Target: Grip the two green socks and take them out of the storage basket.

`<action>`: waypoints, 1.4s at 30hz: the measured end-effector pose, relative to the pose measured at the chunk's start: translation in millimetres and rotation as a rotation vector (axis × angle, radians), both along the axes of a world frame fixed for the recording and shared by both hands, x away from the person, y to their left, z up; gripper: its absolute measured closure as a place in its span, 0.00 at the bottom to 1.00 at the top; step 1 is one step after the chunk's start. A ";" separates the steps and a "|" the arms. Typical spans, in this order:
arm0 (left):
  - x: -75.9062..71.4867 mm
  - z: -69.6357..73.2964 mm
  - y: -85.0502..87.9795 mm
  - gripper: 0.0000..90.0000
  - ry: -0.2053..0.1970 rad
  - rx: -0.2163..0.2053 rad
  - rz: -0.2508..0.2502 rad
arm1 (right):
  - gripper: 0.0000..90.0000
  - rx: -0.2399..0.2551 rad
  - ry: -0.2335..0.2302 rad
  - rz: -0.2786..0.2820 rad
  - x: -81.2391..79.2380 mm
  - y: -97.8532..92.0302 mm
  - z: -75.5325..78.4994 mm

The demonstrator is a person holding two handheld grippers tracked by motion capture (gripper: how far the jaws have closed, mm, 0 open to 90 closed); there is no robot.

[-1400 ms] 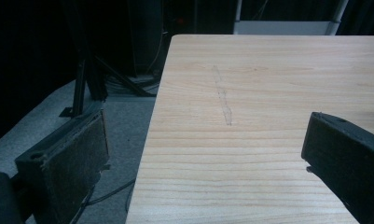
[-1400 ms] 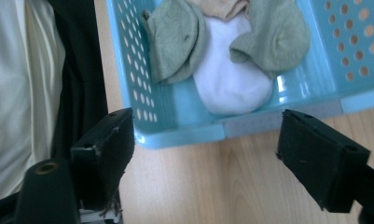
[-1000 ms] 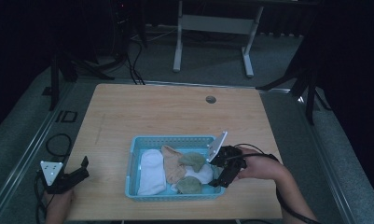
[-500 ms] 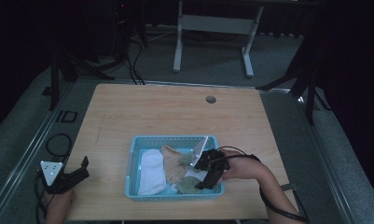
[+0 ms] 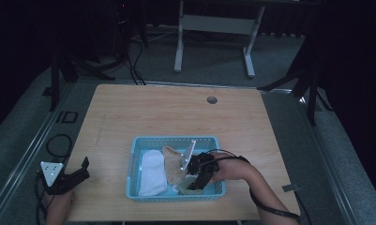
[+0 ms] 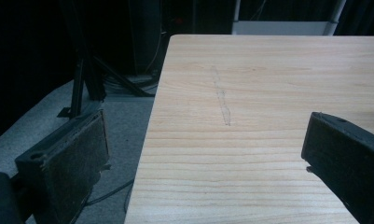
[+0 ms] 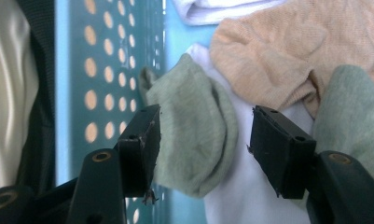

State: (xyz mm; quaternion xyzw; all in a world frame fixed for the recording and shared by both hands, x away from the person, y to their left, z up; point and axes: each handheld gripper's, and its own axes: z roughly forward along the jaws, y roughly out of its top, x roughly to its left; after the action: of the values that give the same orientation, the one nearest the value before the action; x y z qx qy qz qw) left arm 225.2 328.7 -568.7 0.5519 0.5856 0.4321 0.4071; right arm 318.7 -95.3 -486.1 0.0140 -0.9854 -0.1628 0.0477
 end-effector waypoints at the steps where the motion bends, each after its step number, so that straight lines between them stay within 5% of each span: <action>1: 0.0 0.0 0.0 0.00 0.000 0.000 0.000 | 0.47 -0.002 0.003 -0.001 0.8 1.2 -1.4; 5: -0.1 0.0 0.0 0.00 0.000 0.000 0.000 | 0.53 -0.023 0.004 0.002 2.2 3.9 -6.8; 14: 0.1 0.0 0.0 0.00 0.002 0.000 0.002 | 0.84 -0.026 -0.003 0.019 1.8 4.5 -4.3; 42: 0.5 0.1 0.1 0.00 0.004 -0.002 0.005 | 0.90 0.051 -0.125 0.008 -1.8 -6.6 70.5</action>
State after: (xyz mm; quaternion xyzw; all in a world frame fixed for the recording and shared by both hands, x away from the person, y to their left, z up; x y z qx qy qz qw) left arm 225.7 328.7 -568.7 0.5509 0.5882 0.4316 0.4054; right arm 316.9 -101.9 -415.6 0.0294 -0.9820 -0.1864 -0.0134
